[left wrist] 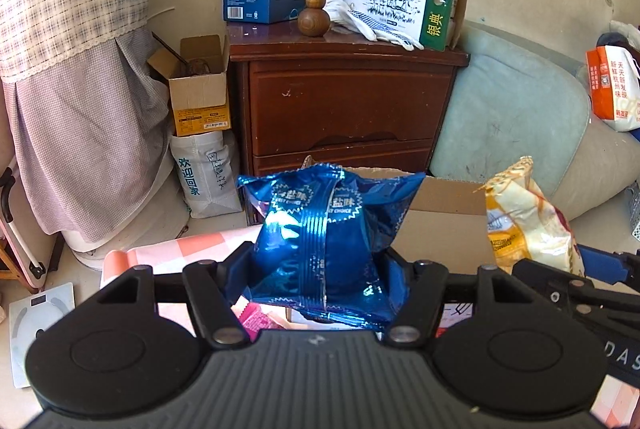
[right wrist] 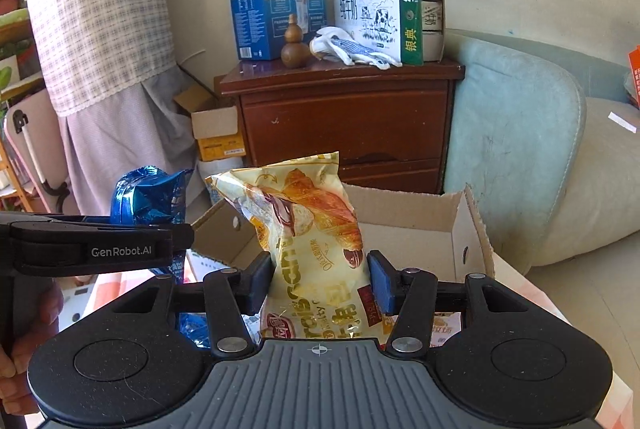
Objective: Organize snacks
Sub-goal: 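Lift the blue foil bag with the left tool while the right tool carries the croissant bag to the box, then open the left tool over the box while the right tool releases the croissant bag inside, then move the left tool to another blue foil bag while the right tool approaches the yellow packet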
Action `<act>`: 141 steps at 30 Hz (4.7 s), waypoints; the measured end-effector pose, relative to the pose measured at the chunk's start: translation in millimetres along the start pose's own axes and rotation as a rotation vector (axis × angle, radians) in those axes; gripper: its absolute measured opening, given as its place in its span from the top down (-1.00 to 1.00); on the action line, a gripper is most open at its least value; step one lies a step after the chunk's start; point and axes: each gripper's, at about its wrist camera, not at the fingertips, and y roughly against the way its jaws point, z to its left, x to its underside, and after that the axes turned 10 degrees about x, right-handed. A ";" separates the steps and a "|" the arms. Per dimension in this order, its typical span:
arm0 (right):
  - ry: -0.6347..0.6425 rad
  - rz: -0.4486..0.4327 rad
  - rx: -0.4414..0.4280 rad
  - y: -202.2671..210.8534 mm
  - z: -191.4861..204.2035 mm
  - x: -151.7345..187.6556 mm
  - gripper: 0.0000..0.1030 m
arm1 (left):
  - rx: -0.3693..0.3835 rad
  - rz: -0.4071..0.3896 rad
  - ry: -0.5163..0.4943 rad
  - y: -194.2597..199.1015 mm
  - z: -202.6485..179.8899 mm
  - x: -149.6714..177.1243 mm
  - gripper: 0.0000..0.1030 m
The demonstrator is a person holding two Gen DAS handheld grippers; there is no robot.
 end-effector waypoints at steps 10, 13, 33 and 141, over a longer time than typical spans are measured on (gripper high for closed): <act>-0.021 0.040 0.068 -41.7 -10.3 -7.6 0.02 | 0.020 -0.002 0.040 -38.1 -2.5 -25.7 -0.25; -0.015 0.035 0.092 -52.8 -8.4 -10.6 0.02 | 0.029 0.003 0.060 -49.5 -1.8 -30.1 -0.26; 0.038 0.152 -0.076 -61.0 -20.0 -4.3 -0.39 | -0.005 0.082 0.035 -49.3 12.6 -14.0 -0.70; -0.107 0.485 0.001 -45.8 -0.5 57.2 0.25 | 0.107 0.267 -0.208 -18.8 7.7 74.8 -0.31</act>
